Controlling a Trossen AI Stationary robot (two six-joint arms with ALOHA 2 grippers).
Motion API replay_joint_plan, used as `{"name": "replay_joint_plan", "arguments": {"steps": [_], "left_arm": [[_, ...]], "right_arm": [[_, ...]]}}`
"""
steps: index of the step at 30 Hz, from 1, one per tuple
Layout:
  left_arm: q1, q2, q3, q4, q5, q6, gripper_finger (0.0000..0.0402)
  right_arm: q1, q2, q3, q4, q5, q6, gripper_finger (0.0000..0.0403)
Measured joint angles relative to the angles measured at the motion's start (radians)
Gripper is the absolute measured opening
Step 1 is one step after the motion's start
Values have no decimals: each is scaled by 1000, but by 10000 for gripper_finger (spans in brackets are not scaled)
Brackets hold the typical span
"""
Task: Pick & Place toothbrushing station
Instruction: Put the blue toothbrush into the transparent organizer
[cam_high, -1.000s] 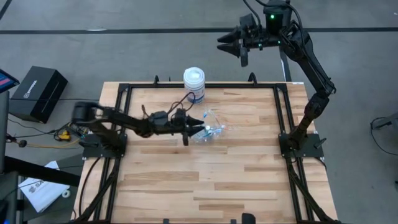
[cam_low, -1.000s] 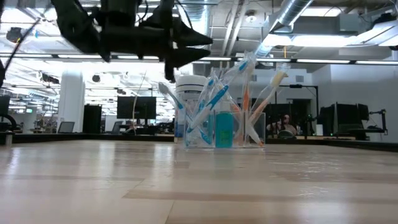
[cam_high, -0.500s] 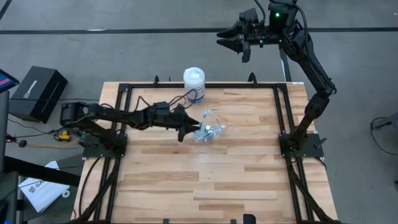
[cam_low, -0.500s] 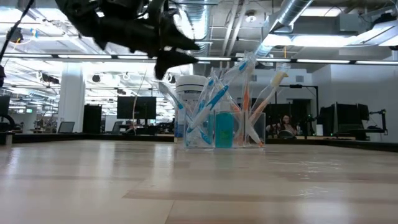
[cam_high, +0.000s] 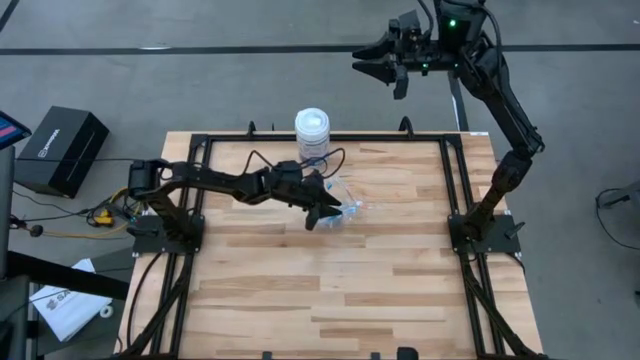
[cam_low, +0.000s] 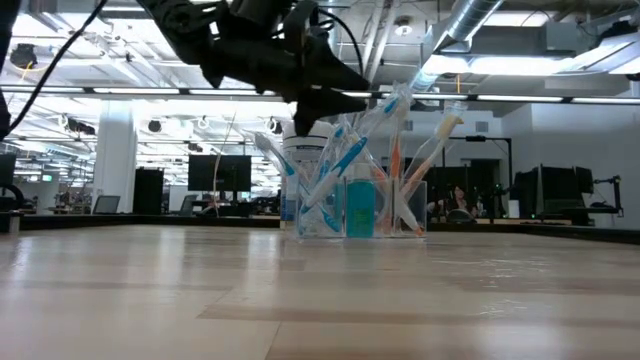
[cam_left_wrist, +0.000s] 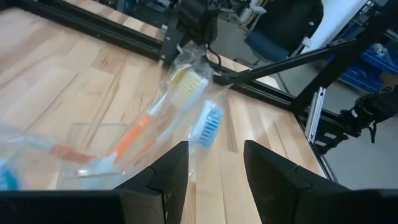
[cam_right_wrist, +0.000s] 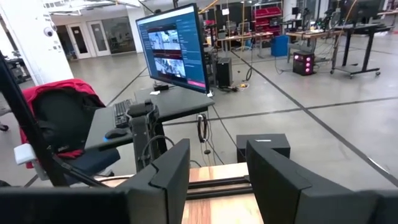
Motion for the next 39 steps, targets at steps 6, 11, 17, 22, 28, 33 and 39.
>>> {"name": "replay_joint_plan", "arguments": {"steps": [6,11,17,22,28,33,39], "left_arm": [[5,10,5,0,1,15,150],[8,10,6,-20,-5,31,150],[22,24,6,-36,-5,38,150],[24,42,9,-32,2,39,150],[33,41,9,-25,7,41,150],[33,41,9,-26,7,41,140],[32,54,9,-25,31,38,111]], "right_arm": [[-8,0,0,0,-24,0,146],[-9,0,0,0,-25,0,144],[-9,0,0,0,-51,0,146],[-9,0,0,0,-51,-3,148],[-9,0,0,0,-52,-7,142],[-9,0,0,0,-52,-8,139],[-9,0,0,0,-65,-8,141]]}}
